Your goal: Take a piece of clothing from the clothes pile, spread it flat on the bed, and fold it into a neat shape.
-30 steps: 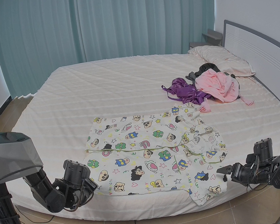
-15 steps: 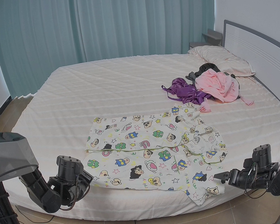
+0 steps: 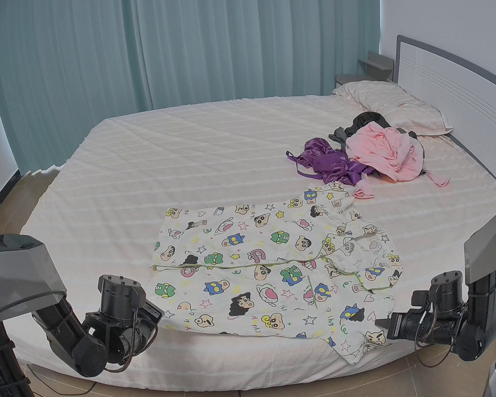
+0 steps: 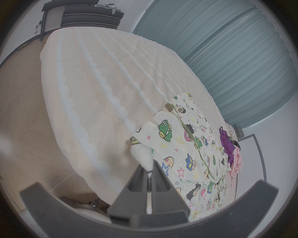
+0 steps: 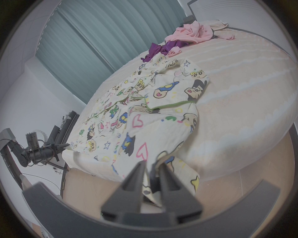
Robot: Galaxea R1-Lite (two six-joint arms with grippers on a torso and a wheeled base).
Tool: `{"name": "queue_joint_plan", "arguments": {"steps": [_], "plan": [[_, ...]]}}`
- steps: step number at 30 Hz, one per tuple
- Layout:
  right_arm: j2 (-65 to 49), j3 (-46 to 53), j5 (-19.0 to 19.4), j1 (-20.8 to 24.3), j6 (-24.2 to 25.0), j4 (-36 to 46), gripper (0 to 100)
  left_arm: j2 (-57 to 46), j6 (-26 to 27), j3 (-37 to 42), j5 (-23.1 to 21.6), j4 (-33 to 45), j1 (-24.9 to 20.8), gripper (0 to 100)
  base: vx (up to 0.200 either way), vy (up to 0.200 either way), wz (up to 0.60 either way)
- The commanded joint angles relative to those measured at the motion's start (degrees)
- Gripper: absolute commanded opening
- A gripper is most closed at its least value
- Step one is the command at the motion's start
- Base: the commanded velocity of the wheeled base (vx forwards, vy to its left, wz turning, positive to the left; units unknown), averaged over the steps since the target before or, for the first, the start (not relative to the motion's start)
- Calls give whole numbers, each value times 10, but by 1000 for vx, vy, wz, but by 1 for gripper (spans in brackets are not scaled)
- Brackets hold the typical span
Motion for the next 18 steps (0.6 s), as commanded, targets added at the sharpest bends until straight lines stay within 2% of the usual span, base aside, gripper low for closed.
{"name": "queue_joint_plan", "arguments": {"steps": [1,7,8,12,17,18], "plan": [[17,-47,0,-33,-4,-4,0,-1,3,-4,1,-2,2,0,0,0,0],[10,-133,0,-72,-4,21,0,0,9,-18,1,-36,12,0,0,0,0],[9,-163,0,-80,-4,53,0,5,23,-25,1,-50,22,0,0,0,0],[16,-222,0,-85,-4,93,0,22,45,-41,1,-67,40,0,0,0,0],[31,-231,3,-87,-4,100,0,45,46,-45,1,-69,40,0,0,0,0],[31,-231,3,-87,-4,100,100,45,46,-45,1,-69,40,0,0,0,0]]}}
